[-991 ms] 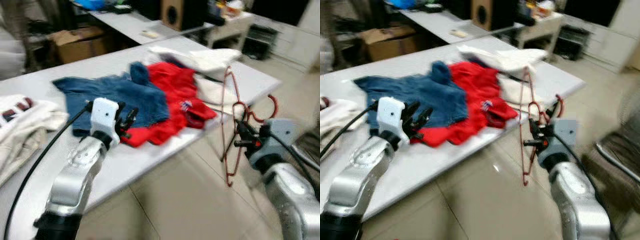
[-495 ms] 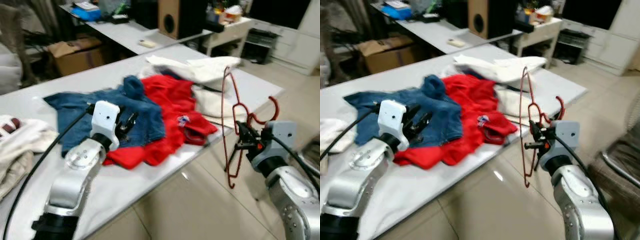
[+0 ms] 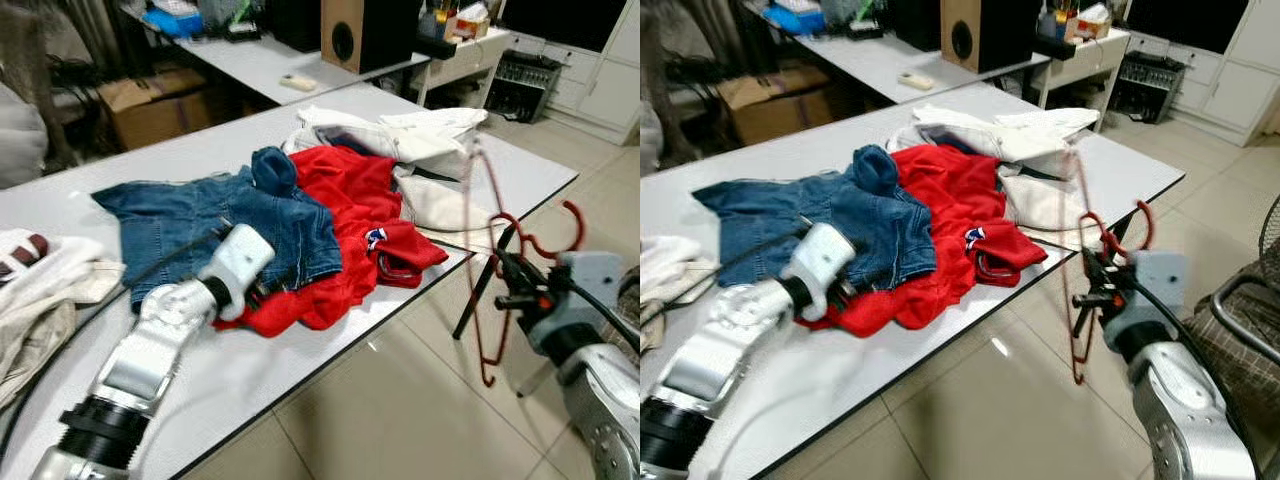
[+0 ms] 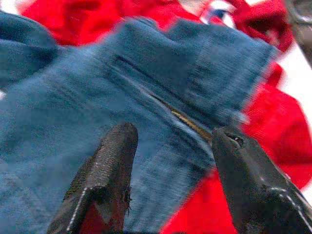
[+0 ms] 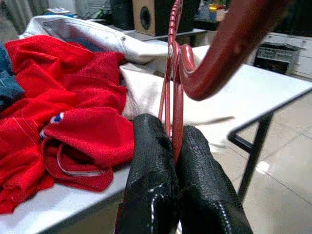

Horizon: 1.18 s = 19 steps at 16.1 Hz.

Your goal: Hang hanger

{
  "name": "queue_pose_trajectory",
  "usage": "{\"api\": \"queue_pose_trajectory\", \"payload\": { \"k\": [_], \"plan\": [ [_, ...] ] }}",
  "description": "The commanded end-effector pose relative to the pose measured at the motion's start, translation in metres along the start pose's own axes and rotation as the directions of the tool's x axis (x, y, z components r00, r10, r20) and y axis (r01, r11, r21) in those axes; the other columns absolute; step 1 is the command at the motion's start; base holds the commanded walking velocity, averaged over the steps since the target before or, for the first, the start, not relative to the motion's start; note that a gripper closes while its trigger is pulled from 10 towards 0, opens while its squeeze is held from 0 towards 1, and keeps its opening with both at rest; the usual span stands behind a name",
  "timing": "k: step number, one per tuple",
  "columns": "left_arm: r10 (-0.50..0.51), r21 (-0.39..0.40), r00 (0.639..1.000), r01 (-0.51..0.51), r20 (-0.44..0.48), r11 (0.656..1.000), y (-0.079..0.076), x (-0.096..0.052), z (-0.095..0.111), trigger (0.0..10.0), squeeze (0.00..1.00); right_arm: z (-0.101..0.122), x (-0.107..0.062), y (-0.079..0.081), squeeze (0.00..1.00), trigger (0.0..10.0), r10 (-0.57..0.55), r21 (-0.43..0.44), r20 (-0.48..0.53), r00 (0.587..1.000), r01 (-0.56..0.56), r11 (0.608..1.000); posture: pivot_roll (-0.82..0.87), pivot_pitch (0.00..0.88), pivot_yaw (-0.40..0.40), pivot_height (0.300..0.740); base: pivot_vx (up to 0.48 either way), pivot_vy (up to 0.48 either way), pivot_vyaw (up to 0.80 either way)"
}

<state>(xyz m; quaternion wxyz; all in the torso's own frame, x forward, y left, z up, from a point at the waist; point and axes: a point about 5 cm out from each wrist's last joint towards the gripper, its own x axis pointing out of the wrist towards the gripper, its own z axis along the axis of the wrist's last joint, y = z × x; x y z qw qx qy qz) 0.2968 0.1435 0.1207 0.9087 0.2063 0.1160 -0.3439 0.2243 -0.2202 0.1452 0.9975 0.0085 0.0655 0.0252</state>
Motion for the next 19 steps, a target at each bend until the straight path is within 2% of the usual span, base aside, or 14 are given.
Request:
{"api": "queue_pose_trajectory", "payload": {
  "k": [1, 3, 6, 8, 9, 12, 15, 16, 17, 18, 19],
  "plan": [
    [-0.008, 0.03, 1.0, 0.008, -0.002, 1.0, 0.0, 0.007, 0.005, 10.0, 0.0, 0.008, -0.003, -0.002, 0.0, 10.0, -0.015, -0.013, 0.042, 0.999, 0.016, 1.0, -0.22, 0.0, 0.056, 0.74, 0.0, 0.0, 0.0],
    [0.025, 0.034, 1.0, -0.025, -0.012, 0.999, 0.002, 0.017, 0.006, 10.0, 0.0, 0.009, -0.006, -0.003, 0.0, 10.0, -0.029, -0.013, 0.048, 0.998, 0.03, 0.999, -0.23, 0.0, 0.064, 0.74, 0.0, 0.0, 0.0],
    [0.143, 0.054, 0.989, -0.14, -0.049, 0.989, 0.013, 0.029, 0.004, 10.0, 0.0, 0.008, -0.011, -0.005, 0.0, 10.0, -0.043, -0.016, 0.047, 0.998, 0.044, 0.999, -0.25, 0.0, 0.074, 0.74, 0.0, 0.0, 0.0],
    [0.226, 0.104, 0.97, -0.216, -0.088, 0.971, 0.022, 0.026, -0.001, 10.0, 0.0, 0.008, -0.012, -0.005, 0.0, 10.0, -0.046, -0.016, 0.046, 0.998, 0.047, 0.999, -0.25, 0.0, 0.071, 0.74, 0.0, 0.0, 0.0],
    [0.223, 0.114, 0.971, -0.212, -0.091, 0.971, 0.023, 0.023, -0.002, 10.0, 0.0, 0.008, -0.012, -0.004, 0.0, 10.0, -0.046, -0.016, 0.045, 0.998, 0.047, 0.999, -0.25, 0.0, 0.069, 0.74, 0.0, 0.0, 0.0],
    [0.041, 0.082, 0.999, -0.038, -0.032, 0.996, 0.006, 0.008, 0.0, 10.0, 0.0, 0.008, -0.012, -0.005, 0.0, 10.0, -0.041, -0.016, 0.042, 0.998, 0.042, 0.999, -0.24, 0.0, 0.051, 0.74, 0.0, 0.0, 0.0],
    [-0.051, 0.125, 0.998, 0.055, -0.036, 0.991, 0.002, 0.0, 0.001, 10.0, 0.0, 0.009, -0.009, -0.004, 0.0, 10.0, -0.026, -0.019, 0.039, 0.999, 0.027, 0.999, -0.23, 0.0, 0.042, 0.74, 0.0, 0.0, 0.0],
    [-0.061, 0.164, 0.997, 0.069, -0.054, 0.984, 0.003, -0.002, 0.0, 10.0, 0.0, 0.009, -0.009, -0.004, 0.0, 10.0, -0.022, -0.019, 0.038, 0.999, 0.023, 1.0, -0.23, 0.0, 0.037, 0.74, 0.0, 0.0, 0.0],
    [-0.021, 0.223, 0.997, 0.039, -0.08, 0.974, 0.008, -0.001, -0.002, 10.0, 0.0, 0.009, -0.009, -0.004, 0.0, 10.0, -0.02, -0.02, 0.037, 0.999, 0.021, 1.0, -0.23, 0.0, 0.036, 0.74, 0.0, 0.0, 0.0],
    [0.07, 0.285, 0.992, -0.038, -0.104, 0.958, 0.016, 0.0, -0.003, 10.0, 0.0, 0.009, -0.01, -0.004, 0.0, 10.0, -0.018, -0.021, 0.036, 0.999, 0.019, 1.0, -0.23, 0.0, 0.033, 0.74, 0.0, 0.0, 0.0],
    [0.085, 0.296, 0.991, -0.051, -0.106, 0.954, 0.018, 0.001, -0.003, 10.0, 0.0, 0.01, -0.01, -0.004, 0.0, 10.0, -0.017, -0.022, 0.036, 0.999, 0.018, 1.0, -0.23, 0.0, 0.033, 0.74, 0.0, 0.0, 0.0]
  ]
}}
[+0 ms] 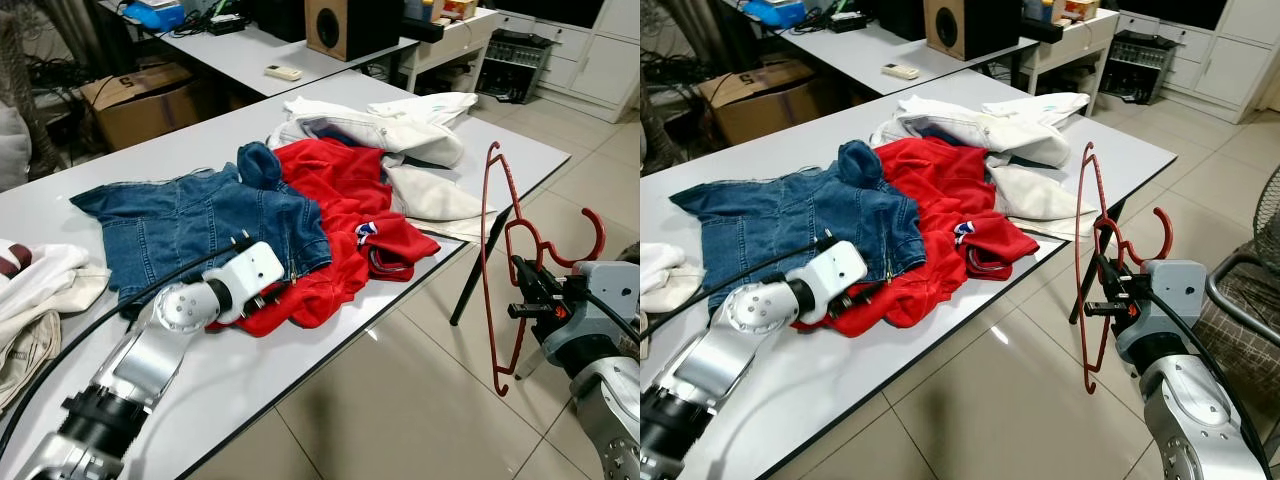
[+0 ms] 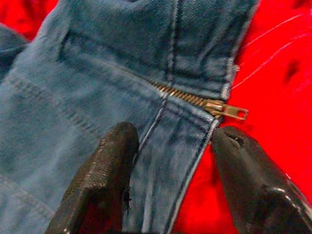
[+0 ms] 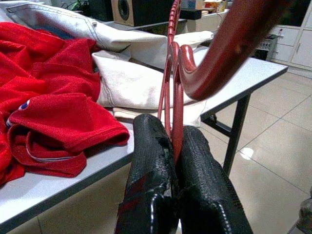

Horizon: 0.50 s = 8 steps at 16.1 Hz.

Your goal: Hang hanger

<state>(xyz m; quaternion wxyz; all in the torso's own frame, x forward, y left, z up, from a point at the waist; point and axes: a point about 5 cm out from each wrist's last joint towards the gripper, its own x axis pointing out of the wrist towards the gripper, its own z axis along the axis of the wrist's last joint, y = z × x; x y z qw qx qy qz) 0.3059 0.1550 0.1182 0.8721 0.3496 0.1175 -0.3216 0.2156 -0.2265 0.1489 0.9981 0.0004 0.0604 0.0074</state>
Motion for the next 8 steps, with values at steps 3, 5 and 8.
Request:
{"api": "queue_pose_trajectory", "payload": {
  "k": [3, 5, 8],
  "plan": [
    [0.053, 0.143, 0.998, -0.046, -0.045, 0.989, 0.008, 0.002, -0.002, 10.0, 0.0, 0.008, 0.0, 0.002, 0.0, 10.0, 0.018, -0.01, 0.027, 0.999, -0.018, 1.0, -0.24, 0.0, 0.035, 0.74, 0.0, 0.0, 0.0],
    [0.065, 0.198, 0.996, -0.052, -0.056, 0.979, 0.012, 0.001, -0.004, 10.0, 0.0, 0.008, 0.001, 0.001, 0.0, 10.0, 0.017, -0.011, 0.031, 0.999, -0.016, 1.0, -0.24, 0.0, 0.034, 0.74, 0.0, 0.0, 0.0],
    [0.154, 0.198, 0.987, -0.158, 0.035, 0.967, 0.029, -0.007, 0.006, 10.0, 0.0, 0.009, 0.002, 0.001, 0.0, 10.0, 0.011, -0.009, 0.038, 0.999, -0.011, 1.0, -0.23, 0.0, 0.035, 0.74, 0.0, 0.0, 0.0]
  ]
}}
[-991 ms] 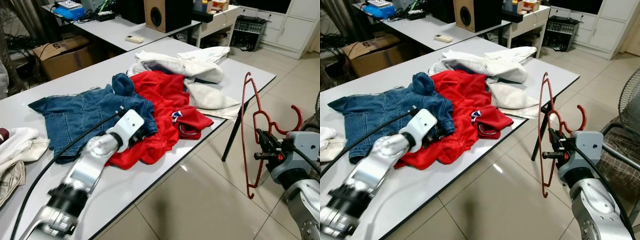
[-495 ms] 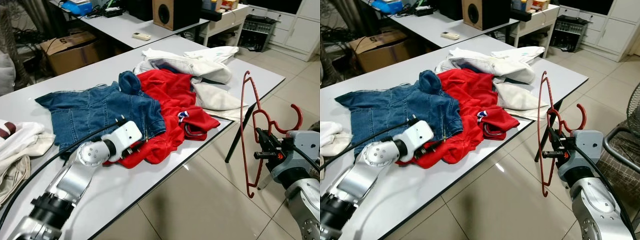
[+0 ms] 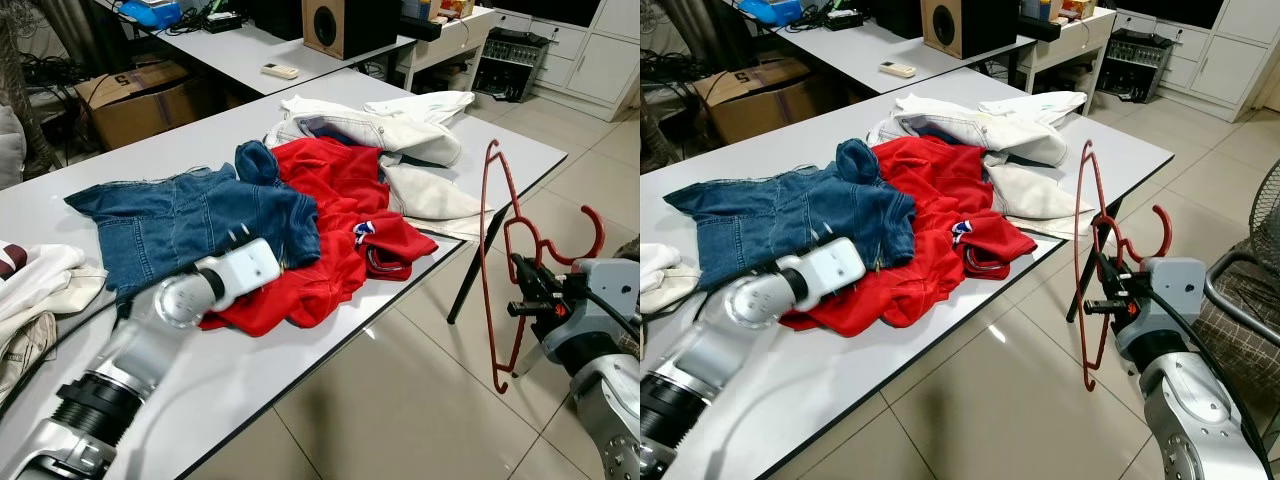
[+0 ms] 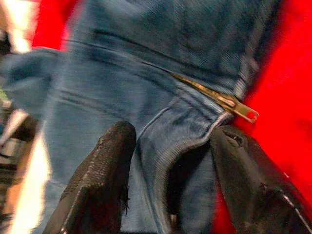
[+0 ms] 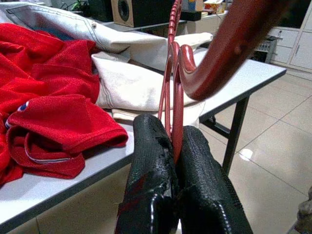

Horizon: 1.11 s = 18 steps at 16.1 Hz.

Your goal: Hang hanger

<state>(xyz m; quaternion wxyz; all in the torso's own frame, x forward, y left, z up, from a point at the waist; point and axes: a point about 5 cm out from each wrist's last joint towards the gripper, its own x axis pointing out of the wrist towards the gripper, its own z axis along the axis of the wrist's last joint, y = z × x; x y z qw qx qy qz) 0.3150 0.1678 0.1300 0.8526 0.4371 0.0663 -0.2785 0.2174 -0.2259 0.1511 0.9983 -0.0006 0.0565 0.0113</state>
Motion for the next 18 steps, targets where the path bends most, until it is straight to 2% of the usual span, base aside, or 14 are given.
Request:
{"api": "queue_pose_trajectory", "payload": {
  "k": [1, 4, 6, 8, 9, 12, 13, 14, 18],
  "plan": [
    [0.092, 0.023, 0.994, -0.094, 0.058, 0.995, 0.022, -0.007, 0.008, 10.0, 0.0, 0.007, 0.0, 0.0, 0.0, 10.0, 0.0, -0.003, 0.034, 0.999, 0.0, 1.0, -0.23, 0.0, 0.035, 0.74, 0.0, 0.0, 0.0],
    [0.167, 0.063, 0.982, -0.173, 0.086, 0.983, 0.041, -0.016, 0.007, 10.0, 0.0, 0.006, 0.001, 0.001, 0.0, 10.0, -0.004, 0.003, 0.041, 0.999, 0.003, 1.0, -0.23, 0.0, 0.042, 0.74, 0.0, 0.0, 0.0],
    [0.154, 0.073, 0.985, -0.16, 0.075, 0.984, 0.042, -0.017, 0.003, 10.0, 0.0, 0.006, 0.001, 0.001, 0.0, 10.0, -0.003, 0.004, 0.04, 0.999, 0.002, 1.0, -0.22, 0.0, 0.04, 0.74, 0.0, 0.0, 0.0],
    [0.097, 0.08, 0.995, -0.099, 0.036, 0.992, 0.036, -0.019, -0.007, 10.0, 0.0, 0.005, 0.001, 0.002, 0.0, 10.0, 0.003, 0.004, 0.038, 0.999, -0.003, 1.0, -0.22, 0.0, 0.04, 0.74, 0.0, 0.0, 0.0],
    [0.039, 0.08, 0.999, -0.04, 0.012, 0.996, 0.028, -0.018, -0.014, 10.0, 0.0, 0.005, 0.002, 0.003, 0.0, 10.0, 0.007, 0.004, 0.038, 0.999, -0.007, 1.0, -0.22, 0.0, 0.04, 0.74, 0.0, 0.0, 0.0],
    [-0.035, 0.076, 0.999, 0.034, 0.005, 0.997, 0.015, -0.014, -0.016, 10.0, 0.0, 0.005, 0.002, 0.003, 0.0, 10.0, 0.008, 0.003, 0.04, 0.999, -0.008, 1.0, -0.23, 0.0, 0.042, 0.74, 0.0, 0.0, 0.0],
    [-0.035, 0.076, 0.999, 0.034, 0.005, 0.997, 0.015, -0.014, -0.016, 10.0, 0.0, 0.005, 0.002, 0.003, 0.0, 10.0, 0.008, 0.003, 0.04, 0.999, -0.008, 1.0, -0.23, 0.0, 0.042, 0.74, 0.0, 0.0, 0.0],
    [-0.074, 0.093, 0.997, 0.073, 0.014, 0.993, 0.007, -0.012, -0.015, 10.0, 0.0, 0.005, 0.002, 0.003, 0.0, 10.0, 0.006, 0.002, 0.041, 0.999, -0.006, 1.0, -0.23, 0.0, 0.043, 0.74, 0.0, 0.0, 0.0],
    [-0.161, 0.156, 0.987, 0.16, -0.005, 0.975, -0.008, -0.008, -0.017, 10.0, 0.0, 0.005, 0.002, 0.002, 0.0, 10.0, 0.004, -0.002, 0.044, 0.999, -0.004, 1.0, -0.23, 0.0, 0.038, 0.74, 0.0, 0.0, 0.0]
  ]
}}
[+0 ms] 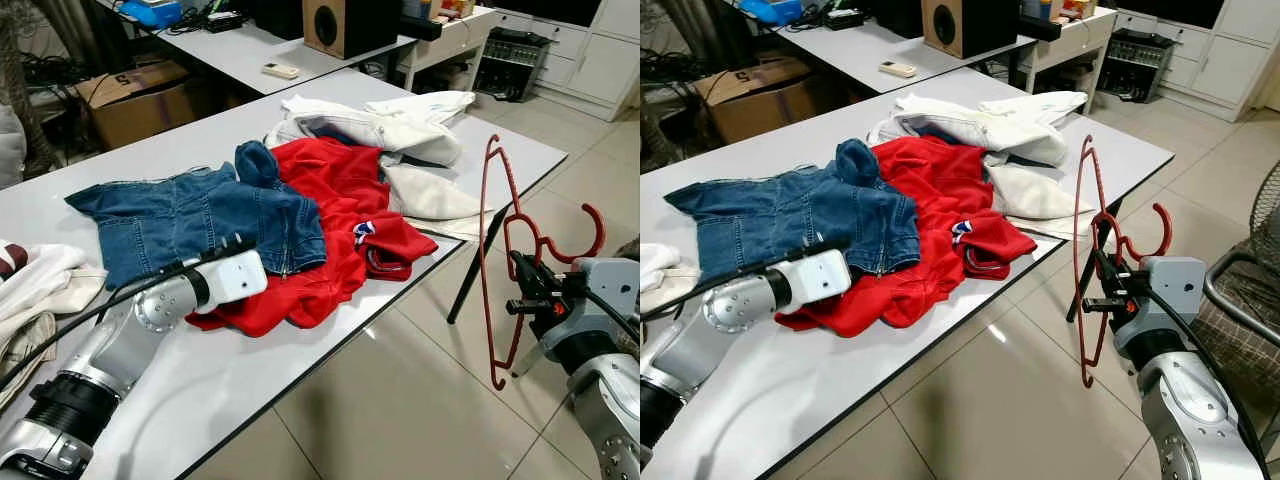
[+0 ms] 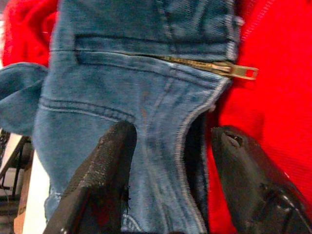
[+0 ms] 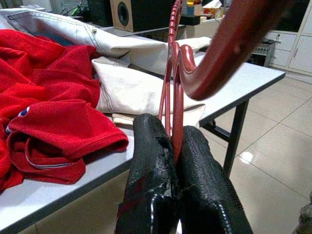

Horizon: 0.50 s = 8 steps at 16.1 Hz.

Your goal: Hang hanger

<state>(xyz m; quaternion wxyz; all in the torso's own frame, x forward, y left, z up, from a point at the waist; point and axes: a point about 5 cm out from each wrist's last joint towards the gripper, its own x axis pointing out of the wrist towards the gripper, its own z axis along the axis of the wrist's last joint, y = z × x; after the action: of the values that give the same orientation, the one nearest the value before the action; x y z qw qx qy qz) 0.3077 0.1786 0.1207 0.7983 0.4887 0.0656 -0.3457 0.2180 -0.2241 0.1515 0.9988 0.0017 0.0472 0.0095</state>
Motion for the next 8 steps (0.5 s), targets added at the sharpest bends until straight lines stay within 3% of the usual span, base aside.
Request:
{"api": "queue_pose_trajectory", "payload": {
  "k": [1, 8],
  "plan": [
    [-0.038, 0.01, 0.999, 0.038, -0.014, 0.999, -0.005, 0.0, -0.003, 10.0, 0.0, 0.005, 0.002, 0.001, 0.0, 10.0, 0.008, -0.007, 0.026, 1.0, -0.008, 1.0, -0.23, 0.0, 0.038, 0.74, 0.0, 0.0, 0.0],
    [0.067, 0.029, 0.998, -0.067, 0.013, 0.997, -0.006, 0.018, 0.009, 10.0, 0.0, 0.006, 0.003, 0.002, 0.0, 10.0, 0.007, -0.007, 0.031, 0.999, -0.007, 1.0, -0.23, 0.0, 0.035, 0.74, 0.0, 0.0, 0.0]
  ]
}}
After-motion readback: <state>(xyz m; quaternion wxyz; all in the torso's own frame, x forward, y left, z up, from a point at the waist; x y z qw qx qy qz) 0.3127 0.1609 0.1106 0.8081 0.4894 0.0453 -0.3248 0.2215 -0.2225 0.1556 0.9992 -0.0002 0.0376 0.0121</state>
